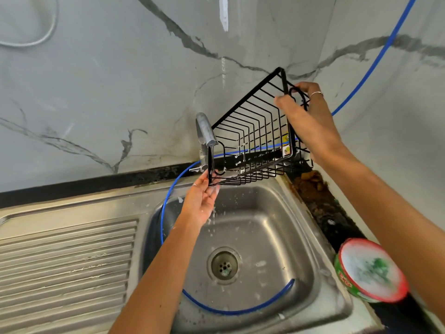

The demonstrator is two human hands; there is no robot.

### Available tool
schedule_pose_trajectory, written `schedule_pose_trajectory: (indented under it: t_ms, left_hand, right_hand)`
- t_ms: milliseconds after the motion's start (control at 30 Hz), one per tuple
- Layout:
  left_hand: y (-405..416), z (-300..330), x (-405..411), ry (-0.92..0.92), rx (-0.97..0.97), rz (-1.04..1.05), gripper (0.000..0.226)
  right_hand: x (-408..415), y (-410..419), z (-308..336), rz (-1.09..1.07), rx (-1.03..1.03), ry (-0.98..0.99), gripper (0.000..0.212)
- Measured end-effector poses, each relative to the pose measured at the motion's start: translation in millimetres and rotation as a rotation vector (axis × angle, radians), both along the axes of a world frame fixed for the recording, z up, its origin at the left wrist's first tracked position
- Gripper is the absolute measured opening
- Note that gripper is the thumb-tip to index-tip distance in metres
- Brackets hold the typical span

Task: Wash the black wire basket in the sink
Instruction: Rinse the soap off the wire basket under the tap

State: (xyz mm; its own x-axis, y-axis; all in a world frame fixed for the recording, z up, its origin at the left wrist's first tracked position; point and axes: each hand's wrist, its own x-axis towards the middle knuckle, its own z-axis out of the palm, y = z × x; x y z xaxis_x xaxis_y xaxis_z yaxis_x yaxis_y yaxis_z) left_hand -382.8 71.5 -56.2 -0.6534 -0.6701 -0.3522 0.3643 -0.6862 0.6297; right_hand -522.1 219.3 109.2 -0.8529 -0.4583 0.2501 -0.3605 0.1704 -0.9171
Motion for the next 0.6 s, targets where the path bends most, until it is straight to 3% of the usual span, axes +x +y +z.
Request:
schedule_pose_trajectory:
  t_ms: [600]
  left_hand:
    - [-10,2,-11,-0.073,0.015,-0.018,0.029]
  right_hand:
    - [1,8,-10,0.004,-0.069,0.041,0.053]
